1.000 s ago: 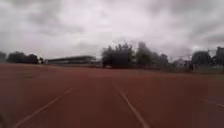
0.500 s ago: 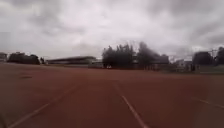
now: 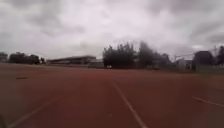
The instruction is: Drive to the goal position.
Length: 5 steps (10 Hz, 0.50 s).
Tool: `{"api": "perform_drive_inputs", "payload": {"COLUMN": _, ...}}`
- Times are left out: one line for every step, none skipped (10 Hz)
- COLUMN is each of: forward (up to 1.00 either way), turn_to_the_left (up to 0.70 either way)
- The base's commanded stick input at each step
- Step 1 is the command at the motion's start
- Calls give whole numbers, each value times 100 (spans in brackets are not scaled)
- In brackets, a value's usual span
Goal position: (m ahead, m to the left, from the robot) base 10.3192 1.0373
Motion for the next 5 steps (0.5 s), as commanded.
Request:
{"api": "perform_drive_inputs", "payload": {"forward": 70, "turn_to_the_left": -15}}
{"api": "perform_drive_inputs", "payload": {"forward": 70, "turn_to_the_left": -19}}
{"api": "perform_drive_inputs", "payload": {"forward": 70, "turn_to_the_left": -23}}
{"api": "perform_drive_inputs", "payload": {"forward": 70, "turn_to_the_left": -26}}
{"api": "perform_drive_inputs", "payload": {"forward": 70, "turn_to_the_left": -30}}
